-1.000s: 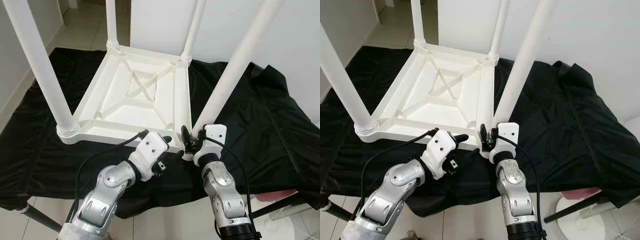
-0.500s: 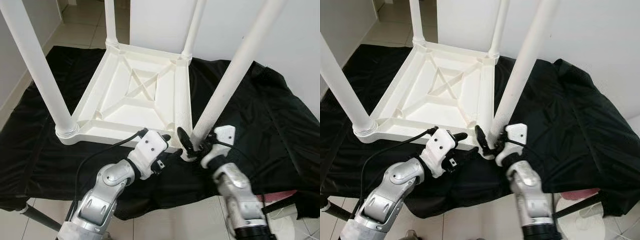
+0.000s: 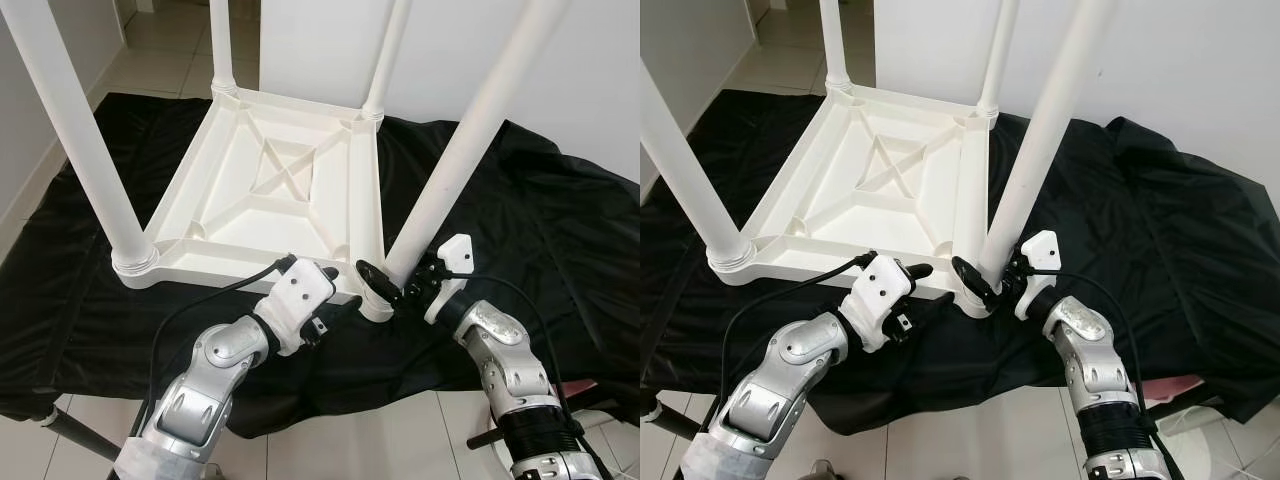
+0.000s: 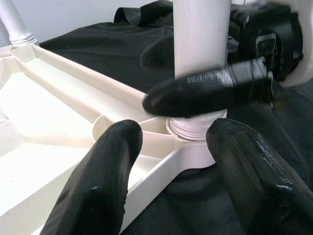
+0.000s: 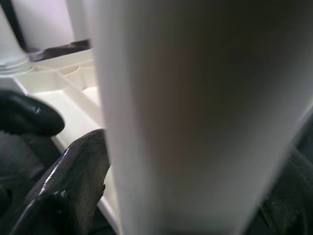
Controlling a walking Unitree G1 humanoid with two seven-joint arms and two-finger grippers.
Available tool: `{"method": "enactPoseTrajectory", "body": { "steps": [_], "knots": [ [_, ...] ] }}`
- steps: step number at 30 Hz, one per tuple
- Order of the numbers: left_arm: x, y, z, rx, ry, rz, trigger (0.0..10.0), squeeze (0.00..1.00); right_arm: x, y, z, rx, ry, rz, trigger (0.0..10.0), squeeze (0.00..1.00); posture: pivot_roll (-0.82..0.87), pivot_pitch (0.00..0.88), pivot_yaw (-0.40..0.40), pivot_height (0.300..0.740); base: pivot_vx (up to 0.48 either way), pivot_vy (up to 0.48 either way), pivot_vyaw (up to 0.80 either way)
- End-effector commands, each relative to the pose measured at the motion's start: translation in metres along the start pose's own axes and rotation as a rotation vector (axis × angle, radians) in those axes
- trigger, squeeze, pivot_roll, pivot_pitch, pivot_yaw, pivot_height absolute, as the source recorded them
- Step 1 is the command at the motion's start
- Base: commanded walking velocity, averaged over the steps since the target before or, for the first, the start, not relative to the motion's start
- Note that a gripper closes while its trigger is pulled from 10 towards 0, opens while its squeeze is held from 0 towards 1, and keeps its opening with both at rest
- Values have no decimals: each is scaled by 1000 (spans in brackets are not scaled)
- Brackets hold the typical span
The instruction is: Building children table
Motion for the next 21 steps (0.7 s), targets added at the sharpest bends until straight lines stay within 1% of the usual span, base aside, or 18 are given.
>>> {"method": "enactPoseTrajectory", "body": {
  "steps": [1,2,3,5,6,13,17,18,21],
  "knots": [
    [-2,0,3,-1,9,4,10000,0,-1,-6,1,35,40,-13,8431,0,68,47,-126,740,0,0,0],
    [-2,0,3,-1,9,4,10000,0,-1,-6,1,35,40,-13,8431,0,68,47,-126,740,0,0,0],
    [-3,0,3,-1,7,5,10000,0,-1,-8,1,48,53,-17,3098,0,70,48,-128,740,0,0,0],
    [-4,0,3,-2,6,5,10000,0,-2,-10,2,56,61,-22,3098,0,70,48,-128,740,0,0,0],
    [-4,0,3,-2,5,5,10000,0,-2,-11,1,62,72,-20,0,0,72,49,-129,740,0,0,0],
    [-7,-1,5,-2,-2,4,10000,0,-6,-15,-1,64,88,-17,0,0,68,48,-128,740,0,0,0],
    [-8,0,5,-4,-6,3,10000,0,-10,-15,-2,53,52,6,0,0,66,49,-127,740,0,0,0],
    [-9,-1,5,-3,-9,2,10000,0,-9,-15,-2,45,42,18,10000,0,63,51,-125,740,0,0,0],
    [-10,-2,5,-2,-15,2,10000,0,-8,-14,-3,35,26,29,10000,0,63,51,-125,740,0,0,0]
  ]
}}
Point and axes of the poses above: a point about 5 cm out from each wrist's last joint towards the gripper, its own z axis pointing out of the wrist towards the gripper, its own y axis along the axis of the wrist's last joint, x = y × z, the point moved 3 cm from there along z, pointing out of the wrist towards the gripper, and after that the axes turned 5 degrees about z, right-handed, at the moved point
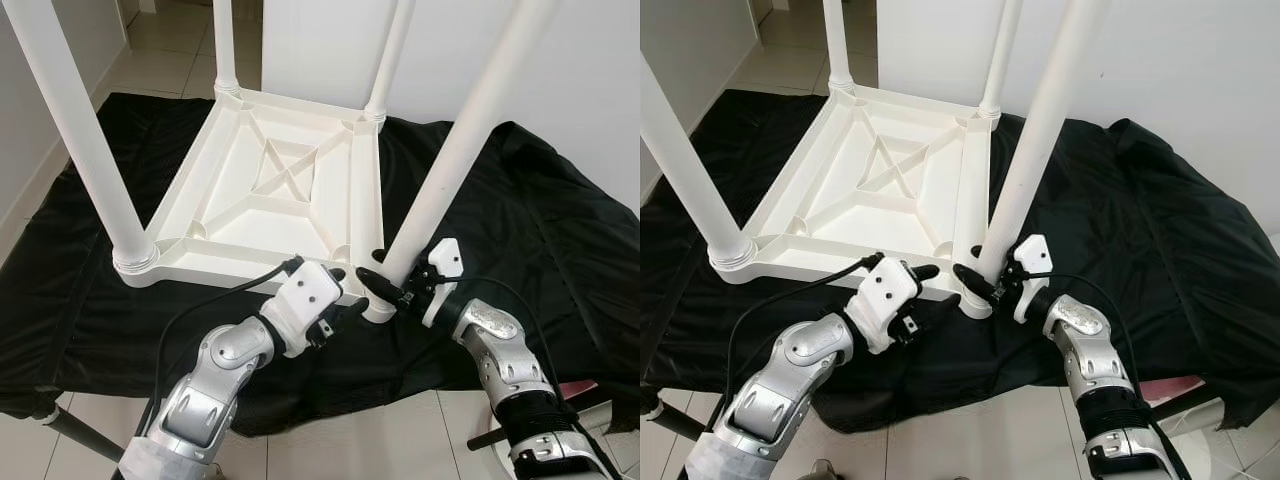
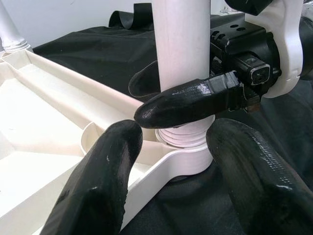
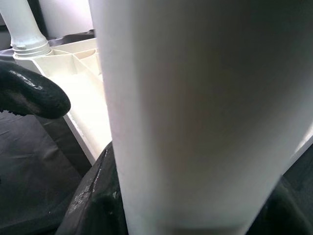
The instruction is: Building children table
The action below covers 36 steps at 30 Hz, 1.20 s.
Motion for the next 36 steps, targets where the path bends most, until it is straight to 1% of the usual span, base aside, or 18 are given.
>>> {"method": "enactPoseTrajectory", "body": {
  "steps": [1,5,9,11,12,13,14,15,16,17,19,21,22,23,24,29,32,36],
  "knots": [
    [-4,-4,2,10,4,-2,10000,0,-2,-3,-5,-3,-37,32,10000,0,46,56,-125,740,0,0,0],
    [-5,-4,3,10,1,-2,10000,0,-2,-1,-5,-14,-73,32,10000,0,38,60,-126,740,0,0,0],
    [-6,-6,4,17,0,3,10000,0,-1,4,-3,-49,-226,21,10000,0,29,68,-131,740,0,0,0],
    [-6,-7,3,23,2,9,10000,0,3,3,-2,-75,-331,64,10000,0,25,72,-134,740,0,0,0],
    [-6,-7,3,23,2,9,10000,0,3,3,-2,-75,-331,64,10000,0,25,72,-134,740,0,0,0],
    [-6,-7,3,24,3,8,10000,0,4,4,-2,-88,-365,84,10000,0,24,73,-137,740,0,0,0],
    [-6,-6,3,15,7,-6,10000,0,6,1,-2,-87,-440,88,10000,0,22,76,-141,740,0,0,0],
    [-6,-6,3,15,7,-6,10000,0,6,1,-2,-87,-440,88,10000,0,22,76,-141,740,0,0,0],
    [-6,-5,3,7,9,-16,10000,0,8,-1,-2,-84,-489,85,10000,0,22,76,-141,740,0,0,0],
    [-6,-5,3,7,9,-16,10000,0,8,-1,-2,-84,-489,85,10000,0,22,76,-141,740,0,0,0],
    [-6,-4,3,1,14,-25,10000,0,13,-6,-1,-79,-617,134,10000,0,22,81,-147,740,0,0,0],
    [-7,-3,4,0,16,-23,10000,0,20,-5,3,-92,-682,165,10000,0,26,85,-148,740,0,0,0],
    [-7,-3,4,0,16,-23,10000,0,20,-5,3,-92,-682,165,10000,0,26,85,-148,740,0,0,0],
    [-7,-3,4,-1,17,-24,10000,0,27,-3,8,-106,-671,182,10000,0,26,85,-148,740,0,0,0],
    [-7,-3,4,-1,16,-25,10000,0,33,1,13,-118,-642,179,10000,0,27,85,-145,740,0,0,0],
    [-8,-4,3,4,10,-22,10000,0,35,5,13,-121,-634,170,10000,0,30,83,-145,740,0,0,0],
    [-4,-5,2,8,16,-15,10000,0,37,6,12,-112,-630,145,10000,0,33,84,-145,740,0,0,0],
    [-3,-5,2,10,21,-13,10000,0,38,7,13,-110,-632,142,10000,0,33,84,-145,740,0,0,0]
  ]
}}
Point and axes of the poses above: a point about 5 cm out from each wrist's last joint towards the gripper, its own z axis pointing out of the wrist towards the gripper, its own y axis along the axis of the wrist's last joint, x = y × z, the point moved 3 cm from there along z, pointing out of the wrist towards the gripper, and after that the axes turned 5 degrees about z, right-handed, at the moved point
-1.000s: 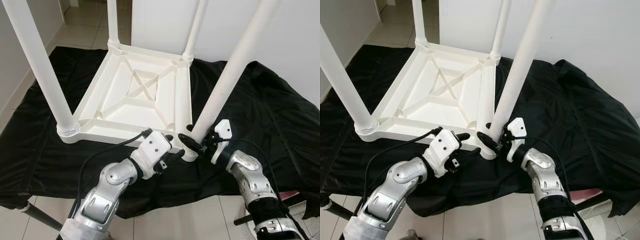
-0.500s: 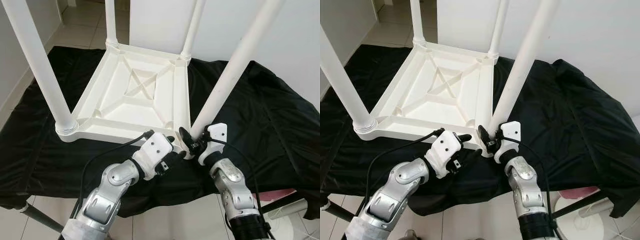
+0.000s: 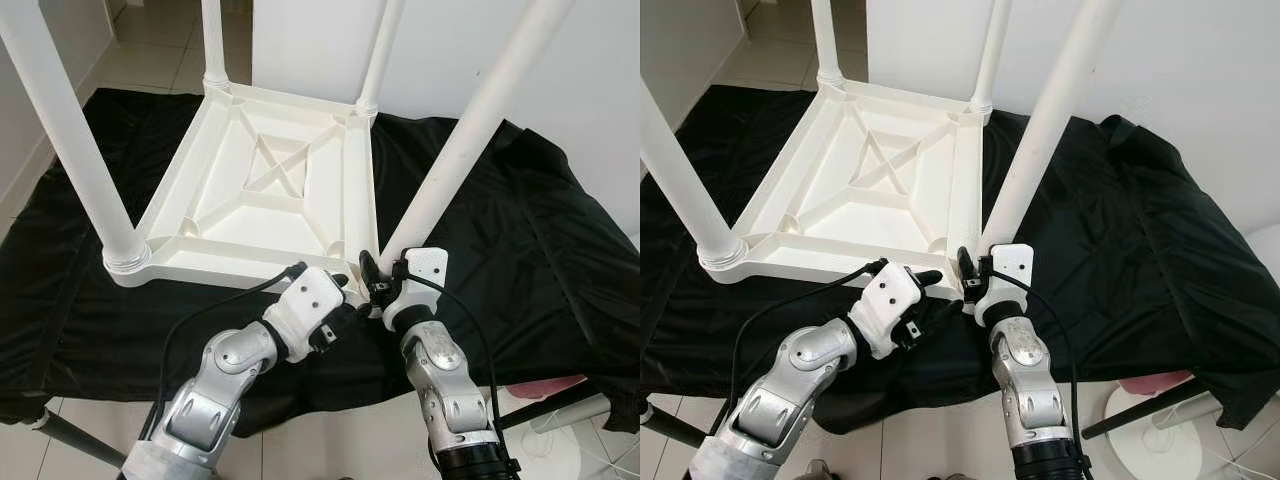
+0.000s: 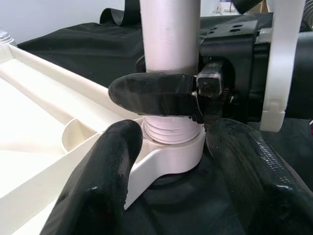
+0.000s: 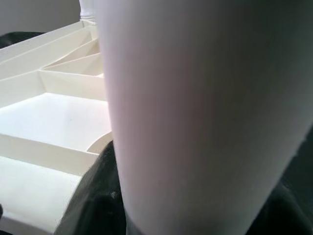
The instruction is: Building children table
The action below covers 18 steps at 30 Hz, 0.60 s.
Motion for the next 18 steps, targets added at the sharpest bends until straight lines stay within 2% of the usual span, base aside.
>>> {"method": "enactPoseTrajectory", "body": {
  "steps": [1,11,13,14,15,18],
  "knots": [
    [0,0,2,4,23,-1,10000,0,2,0,-3,2,-5,24,10000,1000,41,83,-146,740,0,0,0],
    [0,0,2,2,34,-2,10000,0,-17,12,-9,-25,75,2,10000,1000,51,84,-159,740,0,0,0],
    [0,-1,0,7,38,-1,10000,0,-26,13,-12,-5,164,46,10000,1000,52,86,-161,740,0,0,0],
    [0,-1,0,8,39,0,10000,0,-26,12,-13,0,205,49,10000,298,52,86,-160,740,0,0,0],
    [0,-1,0,8,38,-1,10000,0,-28,12,-14,0,226,39,10000,0,52,87,-159,740,0,0,0],
    [0,-1,0,9,35,1,10000,0,-32,11,-15,17,320,17,10000,0,52,87,-159,740,0,0,0]
  ]
}}
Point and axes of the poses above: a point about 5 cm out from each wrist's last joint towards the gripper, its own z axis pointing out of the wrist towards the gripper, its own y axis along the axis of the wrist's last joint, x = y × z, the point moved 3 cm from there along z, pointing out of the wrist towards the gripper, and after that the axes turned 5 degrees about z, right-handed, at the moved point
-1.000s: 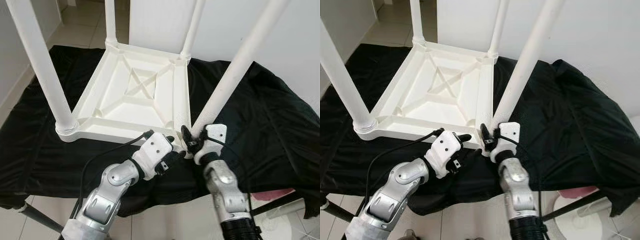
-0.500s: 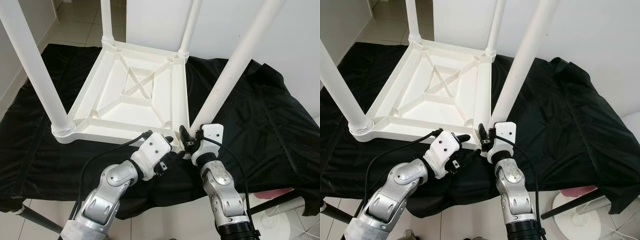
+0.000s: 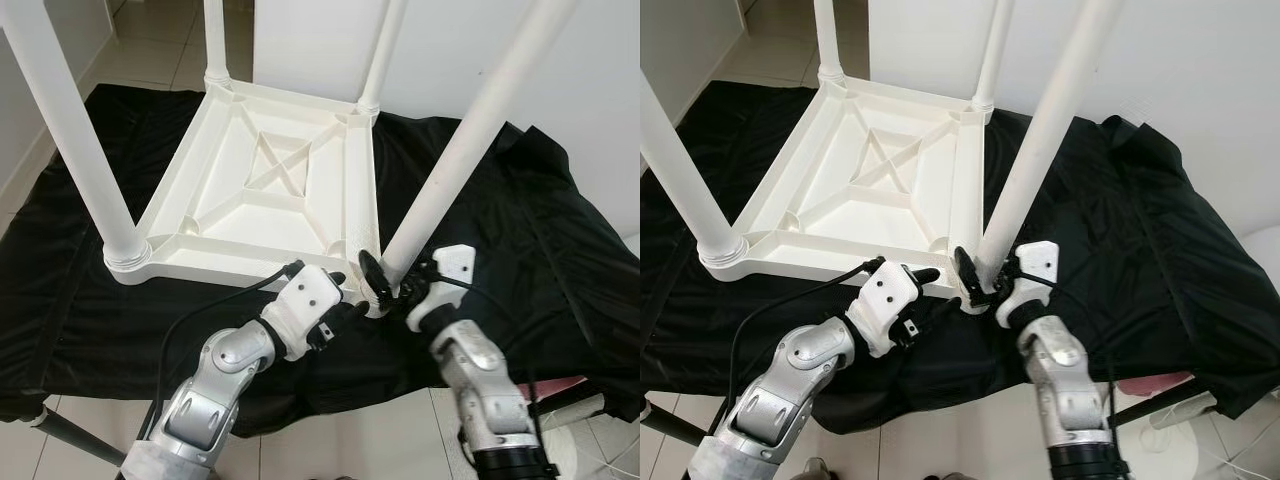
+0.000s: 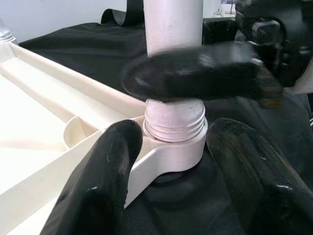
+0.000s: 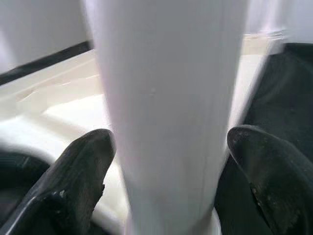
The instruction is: Building children table
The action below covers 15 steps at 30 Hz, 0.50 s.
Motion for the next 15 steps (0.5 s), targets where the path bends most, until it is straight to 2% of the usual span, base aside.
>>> {"method": "enactPoseTrajectory", "body": {
  "steps": [1,6,9,11,15],
  "knots": [
    [-1,0,1,8,31,1,10000,0,-4,-3,-3,10,38,11,10000,0,52,87,-159,740,0,0,0],
    [0,-1,1,12,26,9,10000,0,-9,-6,0,56,157,-26,10000,0,55,82,-147,740,0,0,0],
    [0,-1,1,12,26,11,10000,0,-10,-6,0,64,175,-30,10000,0,55,82,-147,740,0,0,0],
    [1,-1,2,10,20,14,10000,0,-15,-6,9,88,227,-61,10000,0,53,71,-139,740,0,0,0],
    [2,0,4,8,17,17,10000,0,-17,-6,15,108,271,-95,10000,0,54,69,-138,740,0,0,0]
  ]
}}
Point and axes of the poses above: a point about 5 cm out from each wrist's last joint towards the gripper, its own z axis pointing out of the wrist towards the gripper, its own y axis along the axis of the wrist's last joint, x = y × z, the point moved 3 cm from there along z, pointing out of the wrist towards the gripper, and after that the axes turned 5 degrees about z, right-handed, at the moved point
